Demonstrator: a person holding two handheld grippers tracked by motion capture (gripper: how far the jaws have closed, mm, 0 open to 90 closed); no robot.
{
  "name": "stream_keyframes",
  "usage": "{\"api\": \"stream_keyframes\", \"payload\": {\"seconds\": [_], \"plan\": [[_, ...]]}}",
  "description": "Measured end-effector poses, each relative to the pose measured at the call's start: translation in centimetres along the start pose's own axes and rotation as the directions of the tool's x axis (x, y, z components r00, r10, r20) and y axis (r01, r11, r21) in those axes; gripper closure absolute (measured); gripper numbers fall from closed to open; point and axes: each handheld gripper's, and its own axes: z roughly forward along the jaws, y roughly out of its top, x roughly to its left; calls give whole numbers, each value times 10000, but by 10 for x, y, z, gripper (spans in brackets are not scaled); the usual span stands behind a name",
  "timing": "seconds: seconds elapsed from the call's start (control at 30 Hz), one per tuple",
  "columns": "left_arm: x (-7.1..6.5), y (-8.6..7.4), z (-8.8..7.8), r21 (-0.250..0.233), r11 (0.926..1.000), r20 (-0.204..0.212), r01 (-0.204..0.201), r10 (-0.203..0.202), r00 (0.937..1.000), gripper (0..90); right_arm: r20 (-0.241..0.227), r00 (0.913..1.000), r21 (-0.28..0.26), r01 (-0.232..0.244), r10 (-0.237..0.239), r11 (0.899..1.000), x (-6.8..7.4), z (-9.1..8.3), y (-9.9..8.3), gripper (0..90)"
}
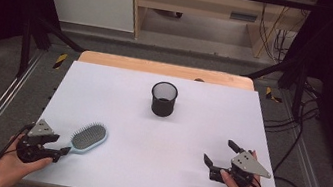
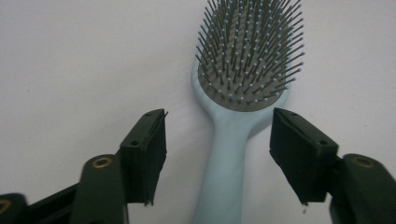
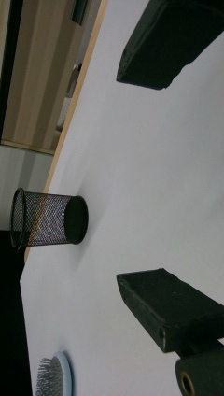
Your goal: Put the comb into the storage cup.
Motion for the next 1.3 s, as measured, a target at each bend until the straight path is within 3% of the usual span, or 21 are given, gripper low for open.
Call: {"api": "stream_keyframes", "payload": {"seconds": [0.23,0.4,0.9,1.3], "plan": [[-2,0,4,-16,10000,181,41,-41,9998,119,10,10000,24,25,-25,10000,0,0,0,49],[-4,-1,6,14,10000,318,-62,62,9995,93,0,10000,23,43,-43,10000,0,0,0,49],[-12,-1,12,420,9976,15,-558,558,9984,132,-34,9999,12,109,-109,9999,-1,-1,0,49],[-16,-3,18,687,9945,334,-790,769,9965,258,-25,9999,84,98,-98,9999,0,0,0,49]]}}
